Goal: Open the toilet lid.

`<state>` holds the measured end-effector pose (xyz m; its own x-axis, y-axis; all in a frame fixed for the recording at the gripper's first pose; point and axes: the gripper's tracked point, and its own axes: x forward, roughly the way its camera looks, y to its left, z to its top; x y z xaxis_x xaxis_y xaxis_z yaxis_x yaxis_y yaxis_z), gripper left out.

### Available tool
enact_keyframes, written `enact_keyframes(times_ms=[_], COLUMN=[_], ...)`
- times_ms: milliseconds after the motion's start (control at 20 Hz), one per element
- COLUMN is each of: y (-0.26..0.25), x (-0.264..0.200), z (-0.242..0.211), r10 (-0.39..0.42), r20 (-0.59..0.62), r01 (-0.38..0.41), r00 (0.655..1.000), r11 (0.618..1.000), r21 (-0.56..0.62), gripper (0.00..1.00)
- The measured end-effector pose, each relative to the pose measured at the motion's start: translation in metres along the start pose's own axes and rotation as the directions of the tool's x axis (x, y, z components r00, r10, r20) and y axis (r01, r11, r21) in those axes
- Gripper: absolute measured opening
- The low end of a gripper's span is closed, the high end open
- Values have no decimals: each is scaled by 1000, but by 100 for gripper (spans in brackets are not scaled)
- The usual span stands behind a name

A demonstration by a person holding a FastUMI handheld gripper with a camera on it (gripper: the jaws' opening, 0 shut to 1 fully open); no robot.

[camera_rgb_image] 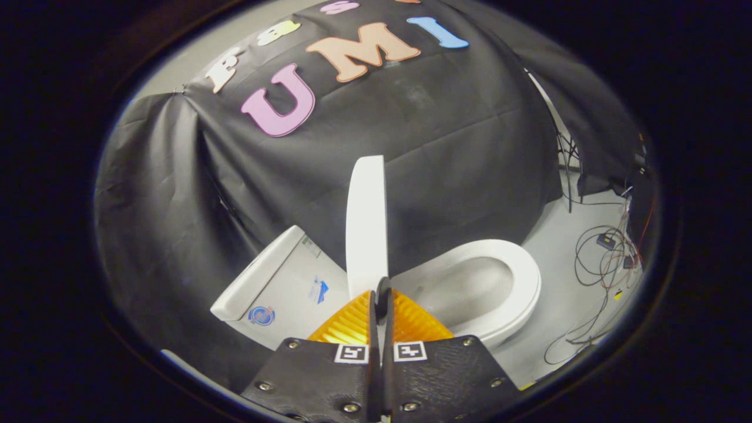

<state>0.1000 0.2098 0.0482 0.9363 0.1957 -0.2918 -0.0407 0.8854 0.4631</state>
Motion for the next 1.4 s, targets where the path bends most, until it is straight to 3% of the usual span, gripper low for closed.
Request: enact_keyframes(times_ms=[1050,1400], y=[70,100], x=[4,10], z=[-6,-14], r10=[43,103], r20=[33,22], r01=[-37,-96], r00=[999,994], r11=[983,973], r21=[-183,-209], gripper=[2,2])
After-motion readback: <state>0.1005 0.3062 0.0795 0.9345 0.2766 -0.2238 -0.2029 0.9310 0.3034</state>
